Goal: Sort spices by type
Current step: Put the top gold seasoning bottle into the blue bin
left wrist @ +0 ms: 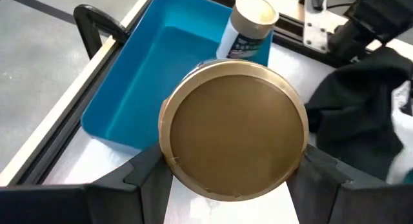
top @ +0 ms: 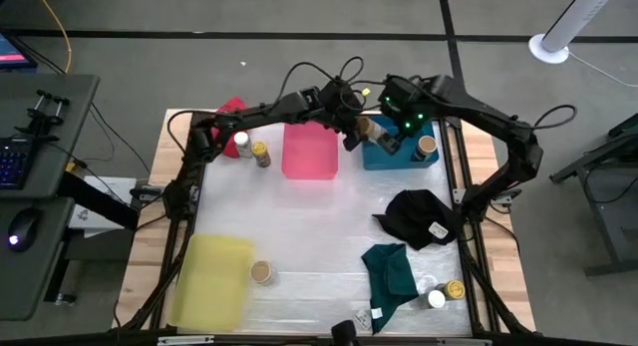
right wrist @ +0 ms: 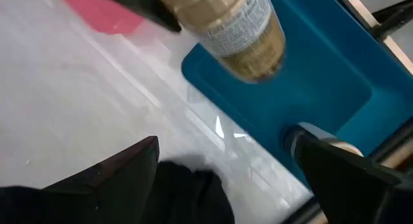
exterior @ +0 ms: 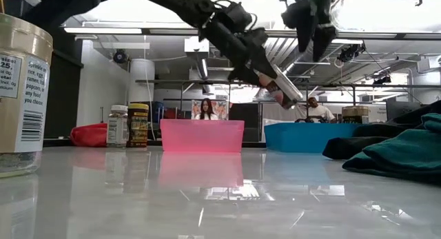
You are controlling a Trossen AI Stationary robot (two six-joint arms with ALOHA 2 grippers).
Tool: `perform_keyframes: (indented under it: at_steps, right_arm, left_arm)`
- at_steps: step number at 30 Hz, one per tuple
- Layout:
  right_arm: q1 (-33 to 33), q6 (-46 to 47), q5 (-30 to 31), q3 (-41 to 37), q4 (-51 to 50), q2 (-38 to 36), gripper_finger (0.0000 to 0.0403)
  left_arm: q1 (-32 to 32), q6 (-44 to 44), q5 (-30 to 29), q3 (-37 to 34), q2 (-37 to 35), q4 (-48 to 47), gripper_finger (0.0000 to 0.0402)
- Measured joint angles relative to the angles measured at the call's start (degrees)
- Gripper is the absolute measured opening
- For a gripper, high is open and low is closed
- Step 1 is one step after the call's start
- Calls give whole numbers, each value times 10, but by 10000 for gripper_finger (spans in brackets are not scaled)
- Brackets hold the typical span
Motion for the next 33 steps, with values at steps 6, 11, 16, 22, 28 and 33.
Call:
perform_keyframes:
  at_steps: [6,11,16,22,28,33]
  right_arm:
    - [-36,33,27,-131,107,-44,361]
    - [-78,139,60,-222,234,-90,334]
    - [-96,240,52,-283,324,-97,238]
    - [-96,267,43,-304,376,-75,40]
    - [-95,282,43,-304,380,-57,14]
    - [-96,289,31,-304,383,-36,5]
  left_arm:
    - [-6,-5,-5,0,32,25,221]
    - [-12,4,-9,0,52,41,221]
    - [-17,7,-14,0,64,55,221]
    - [-25,41,-61,0,69,57,221]
    - [-27,70,-86,0,69,65,221]
    - [-26,71,-89,0,74,64,222]
